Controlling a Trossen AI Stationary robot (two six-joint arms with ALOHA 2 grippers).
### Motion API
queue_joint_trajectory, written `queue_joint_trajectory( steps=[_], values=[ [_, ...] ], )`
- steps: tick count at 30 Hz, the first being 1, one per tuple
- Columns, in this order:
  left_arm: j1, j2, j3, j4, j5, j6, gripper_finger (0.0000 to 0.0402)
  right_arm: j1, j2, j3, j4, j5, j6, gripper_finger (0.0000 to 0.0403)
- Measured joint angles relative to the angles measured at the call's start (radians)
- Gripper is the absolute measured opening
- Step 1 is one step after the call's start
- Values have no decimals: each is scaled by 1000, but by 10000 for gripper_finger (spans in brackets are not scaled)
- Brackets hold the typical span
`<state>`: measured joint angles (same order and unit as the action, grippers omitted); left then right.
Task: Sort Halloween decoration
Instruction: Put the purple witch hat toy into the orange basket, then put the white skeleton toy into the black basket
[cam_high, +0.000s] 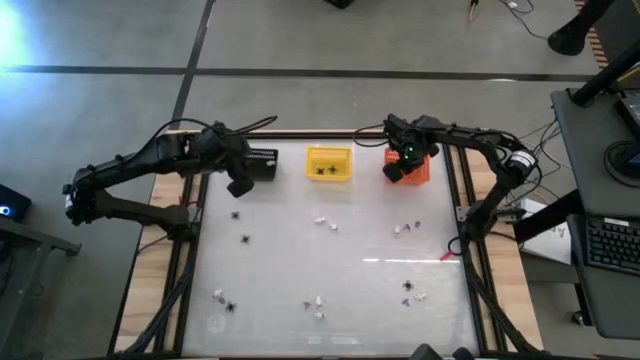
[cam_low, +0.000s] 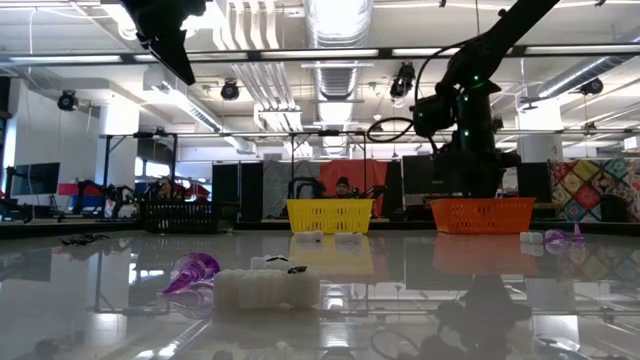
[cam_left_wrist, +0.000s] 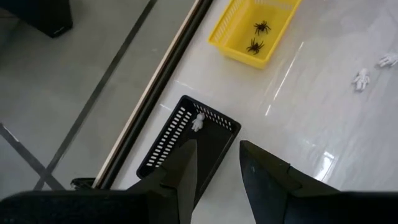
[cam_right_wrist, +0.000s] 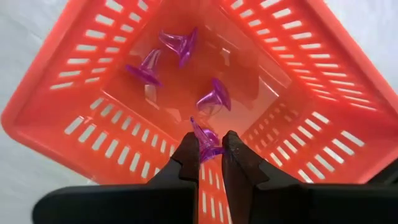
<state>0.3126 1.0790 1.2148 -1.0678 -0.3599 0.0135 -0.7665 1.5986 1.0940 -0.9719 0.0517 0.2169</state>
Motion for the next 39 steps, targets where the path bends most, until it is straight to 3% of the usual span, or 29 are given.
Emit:
queue_joint_trajectory(
  steps=[13, 24, 29, 32, 39],
  values=[
    [38, 0, 0, -5, 0, 55, 105, 0, 0, 5, 50, 1, 3, 124],
    [100, 0, 0, -4, 3, 52, 105, 1, 0, 92, 15, 0, 52, 123],
    [100, 15, 0, -7, 73, 28, 105, 12, 0, 208, -92, -47, 43, 123],
    [100, 22, 0, -24, 99, 13, 105, 38, -1, 277, -152, -103, 2, 123],
    [100, 26, 0, -69, 114, 4, 105, 132, -19, 384, -219, -112, -9, 123]
  ],
)
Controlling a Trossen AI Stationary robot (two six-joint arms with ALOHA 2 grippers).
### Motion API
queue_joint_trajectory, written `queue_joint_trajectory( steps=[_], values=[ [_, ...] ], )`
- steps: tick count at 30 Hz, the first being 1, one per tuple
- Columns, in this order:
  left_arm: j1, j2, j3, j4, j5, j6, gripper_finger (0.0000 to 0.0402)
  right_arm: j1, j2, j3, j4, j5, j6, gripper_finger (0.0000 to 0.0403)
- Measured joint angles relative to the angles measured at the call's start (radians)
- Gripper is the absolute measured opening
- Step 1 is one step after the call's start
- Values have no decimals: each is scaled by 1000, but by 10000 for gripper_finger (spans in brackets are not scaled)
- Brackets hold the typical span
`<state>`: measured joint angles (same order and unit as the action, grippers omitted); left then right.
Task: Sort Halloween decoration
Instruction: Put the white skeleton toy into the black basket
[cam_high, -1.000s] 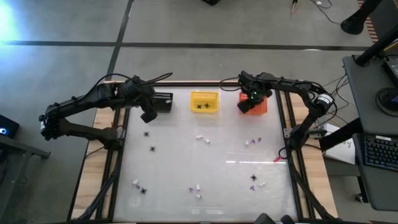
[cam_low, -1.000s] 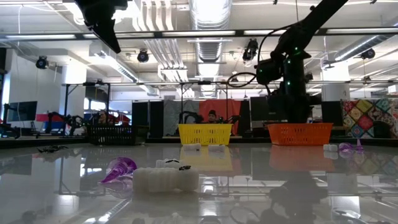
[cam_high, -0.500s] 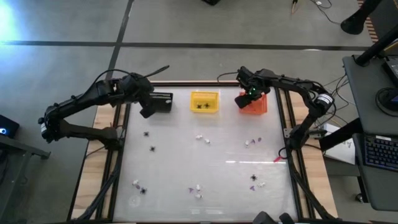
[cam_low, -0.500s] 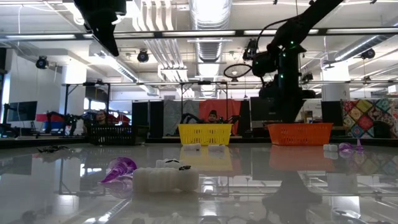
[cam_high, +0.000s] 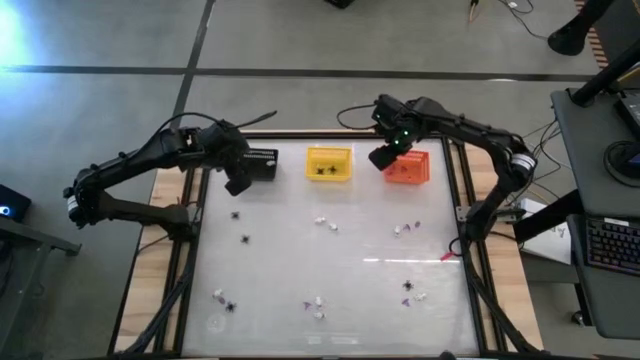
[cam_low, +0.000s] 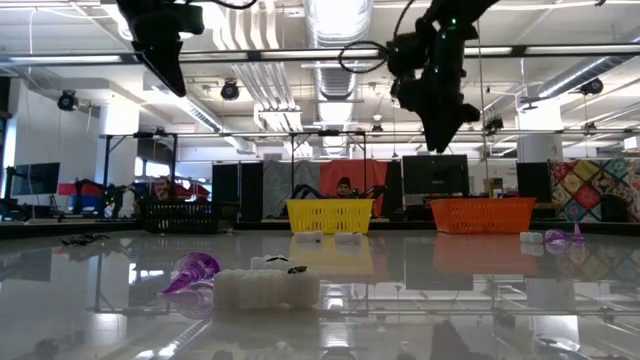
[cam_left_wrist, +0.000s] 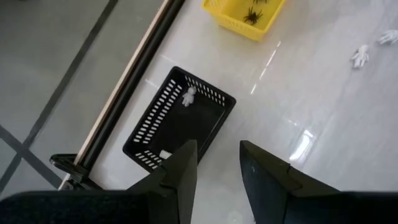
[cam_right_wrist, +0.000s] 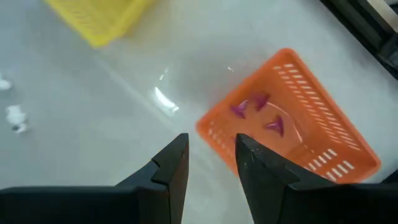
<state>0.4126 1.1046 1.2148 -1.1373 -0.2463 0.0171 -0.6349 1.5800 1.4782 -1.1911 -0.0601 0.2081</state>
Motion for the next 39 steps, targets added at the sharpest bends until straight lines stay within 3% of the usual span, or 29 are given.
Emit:
queue_joint_trajectory(
  steps=[8, 16, 26, 39],
  values=[
    [0, -3, 0, -6, 3, -4, 105, 117, -45, 16, -118, 0, 49, 123],
    [0, -3, 0, -40, 3, -4, 105, 285, -157, -11, -173, 9, 287, 123],
    [-1, -3, 0, -42, 3, 57, 105, 510, -253, -33, -176, 97, 712, 123],
    [0, -78, 0, -84, 3, 160, 105, 792, -164, -35, -192, 77, 1257, 123]
  ],
)
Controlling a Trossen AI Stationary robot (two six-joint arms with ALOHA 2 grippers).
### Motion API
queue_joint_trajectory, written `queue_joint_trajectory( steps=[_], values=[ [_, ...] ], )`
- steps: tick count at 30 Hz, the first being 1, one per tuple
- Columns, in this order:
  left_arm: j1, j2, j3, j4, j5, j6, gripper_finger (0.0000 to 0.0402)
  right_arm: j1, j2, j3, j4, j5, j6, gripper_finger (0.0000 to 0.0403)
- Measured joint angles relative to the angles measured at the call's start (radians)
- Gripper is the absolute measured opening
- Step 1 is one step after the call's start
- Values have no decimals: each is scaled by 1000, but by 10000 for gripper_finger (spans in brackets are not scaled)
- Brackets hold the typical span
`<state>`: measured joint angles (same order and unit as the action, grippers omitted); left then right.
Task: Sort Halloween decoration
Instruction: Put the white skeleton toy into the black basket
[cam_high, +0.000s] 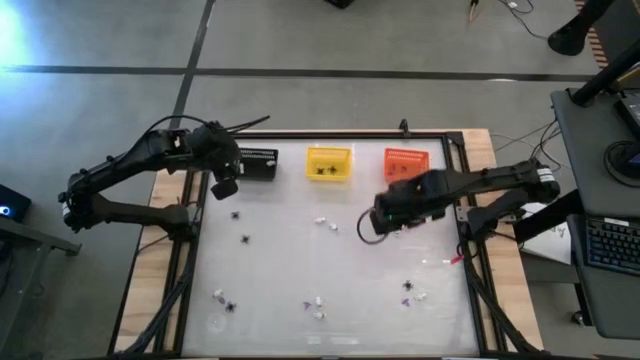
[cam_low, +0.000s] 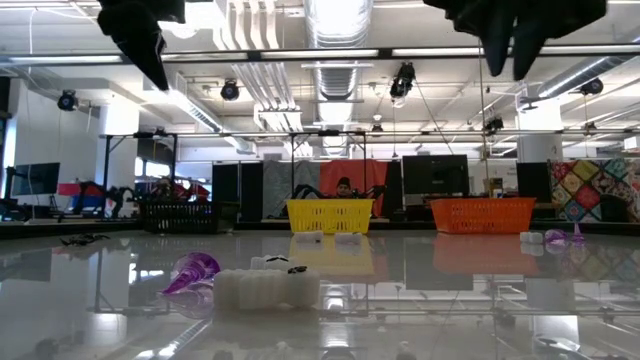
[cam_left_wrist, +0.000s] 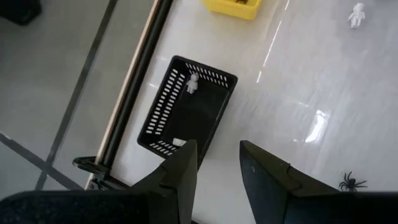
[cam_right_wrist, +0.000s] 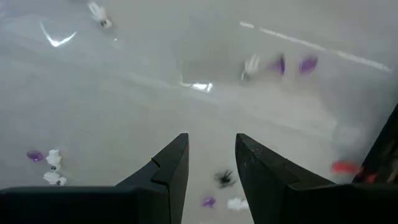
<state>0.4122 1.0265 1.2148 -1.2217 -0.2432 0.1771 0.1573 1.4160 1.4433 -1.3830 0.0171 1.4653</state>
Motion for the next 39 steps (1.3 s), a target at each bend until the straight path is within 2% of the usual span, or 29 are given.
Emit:
queue_joint_trajectory(
  steps=[12, 27, 34, 39],
  values=[
    [0, -76, 0, 7, 0, 95, 105, 301, 129, 0, 36, -28, 463, 123],
    [0, -120, 0, -1, 2, 95, 105, 491, 221, -23, 61, -76, 871, 123],
    [0, -132, 0, 0, 76, 90, 105, 525, 274, -89, 135, -122, 894, 123],
    [0, -133, 0, 0, 78, 76, 105, 543, 278, -130, 176, -122, 893, 123]
  ],
)
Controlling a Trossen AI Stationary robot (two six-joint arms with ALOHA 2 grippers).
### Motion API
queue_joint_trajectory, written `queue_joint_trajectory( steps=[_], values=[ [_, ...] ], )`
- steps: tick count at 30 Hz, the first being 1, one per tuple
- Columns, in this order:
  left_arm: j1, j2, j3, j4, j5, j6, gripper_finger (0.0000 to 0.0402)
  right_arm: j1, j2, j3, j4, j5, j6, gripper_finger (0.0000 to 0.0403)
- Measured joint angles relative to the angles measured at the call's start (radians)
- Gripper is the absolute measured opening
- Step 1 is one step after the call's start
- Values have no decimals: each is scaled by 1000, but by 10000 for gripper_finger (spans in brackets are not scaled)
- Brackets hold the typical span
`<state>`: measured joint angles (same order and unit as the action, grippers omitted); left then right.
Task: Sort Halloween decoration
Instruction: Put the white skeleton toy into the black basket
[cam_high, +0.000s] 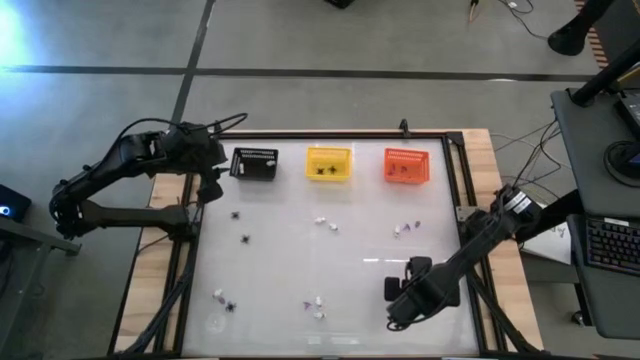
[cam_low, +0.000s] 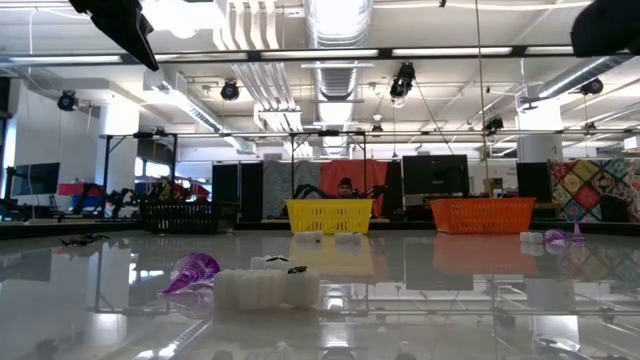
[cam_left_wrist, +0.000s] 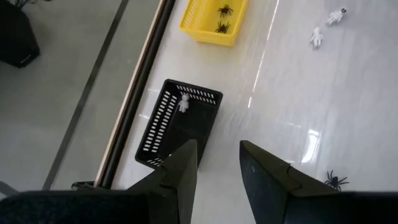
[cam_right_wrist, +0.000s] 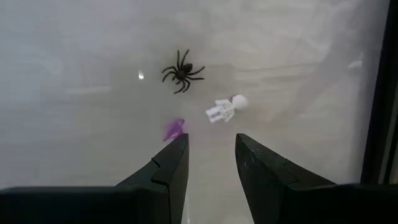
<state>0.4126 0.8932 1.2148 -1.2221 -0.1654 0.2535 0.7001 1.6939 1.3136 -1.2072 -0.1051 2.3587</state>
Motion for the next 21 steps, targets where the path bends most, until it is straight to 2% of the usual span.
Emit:
queue_joint_trajectory(
  steps=[18, 21],
  values=[
    [0, -3, 0, -37, 0, 0, 105, 16, 4, -170, 221, 18, -29, 123],
    [0, -6, 0, -50, 0, 0, 105, 16, 6, -193, 263, -9, -22, 123]
  ],
)
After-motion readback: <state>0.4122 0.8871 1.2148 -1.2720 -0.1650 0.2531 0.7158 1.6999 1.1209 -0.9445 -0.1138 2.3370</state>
